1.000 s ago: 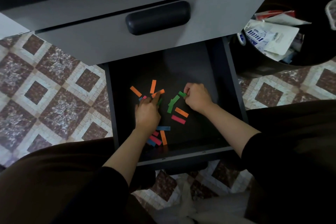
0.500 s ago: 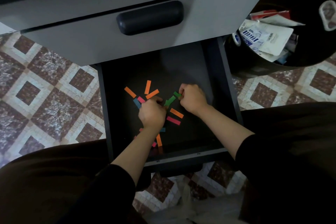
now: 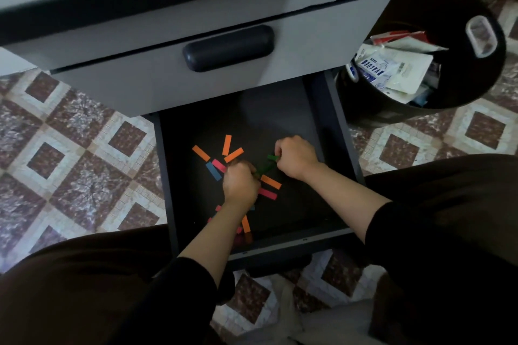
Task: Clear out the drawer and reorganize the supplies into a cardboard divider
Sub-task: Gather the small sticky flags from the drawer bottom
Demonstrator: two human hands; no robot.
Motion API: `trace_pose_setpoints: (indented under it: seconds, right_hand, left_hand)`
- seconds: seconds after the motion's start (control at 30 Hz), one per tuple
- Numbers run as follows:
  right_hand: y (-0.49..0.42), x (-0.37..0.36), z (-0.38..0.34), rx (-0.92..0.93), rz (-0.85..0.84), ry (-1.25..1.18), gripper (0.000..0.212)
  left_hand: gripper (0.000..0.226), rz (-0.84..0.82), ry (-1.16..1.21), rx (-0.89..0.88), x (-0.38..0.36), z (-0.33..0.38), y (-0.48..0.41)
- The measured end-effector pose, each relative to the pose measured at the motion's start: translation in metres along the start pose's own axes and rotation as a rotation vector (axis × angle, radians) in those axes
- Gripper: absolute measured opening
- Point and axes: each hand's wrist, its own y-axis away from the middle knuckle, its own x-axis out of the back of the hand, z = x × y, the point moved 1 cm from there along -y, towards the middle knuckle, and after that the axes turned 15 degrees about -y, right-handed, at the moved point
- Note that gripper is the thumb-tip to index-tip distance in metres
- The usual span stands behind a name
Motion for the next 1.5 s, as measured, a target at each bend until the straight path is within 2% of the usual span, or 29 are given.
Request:
trace_pose_setpoints:
  seconds: [0.17,0.2,0.37,0.57,0.7,0.9,1.03,1.3,1.5]
  right_hand:
    - [0.020,0.020,-0.009,-0.030,0.032,-0.003,0.021]
    - [0.025,0.025,-0.012,-0.025,0.042,-0.009,0.021]
    - [0.053,0.045,-0.030,0.059,0.109,-0.079,0.015]
    - [0.091,0.070,-0.049,0.101,0.143,-0.322,0.012]
    - [0.111,0.083,-0.057,0.053,0.095,-0.572,0.016]
    - [0.115,0.090,-0.054,0.023,0.121,-0.695,0.024]
    - [0.106,0.086,-0.049,-0.028,0.107,-0.715,0.017]
    - [0.089,0.087,-0.058,0.028,0.043,-0.666,0.022]
    - [0.084,0.096,-0.062,0.096,0.023,-0.703,0.026]
  left_hand:
    - [0.009,0.026,0.164,0.114,0.030,-0.011,0.012]
    - [0.006,0.031,0.212,0.108,0.037,-0.014,0.017]
    - [0.019,0.042,0.398,0.013,0.067,-0.027,0.042]
    - [0.006,0.025,0.677,-0.060,0.105,-0.027,0.078]
    - [0.008,-0.035,0.810,-0.134,0.127,-0.026,0.096]
    - [0.008,-0.037,0.738,-0.154,0.132,-0.033,0.093]
    - [0.006,-0.034,0.719,-0.206,0.134,-0.024,0.091]
    - [0.010,-0.110,0.749,-0.308,0.137,-0.002,0.084]
    - [0.016,-0.058,0.742,-0.316,0.142,0.008,0.083]
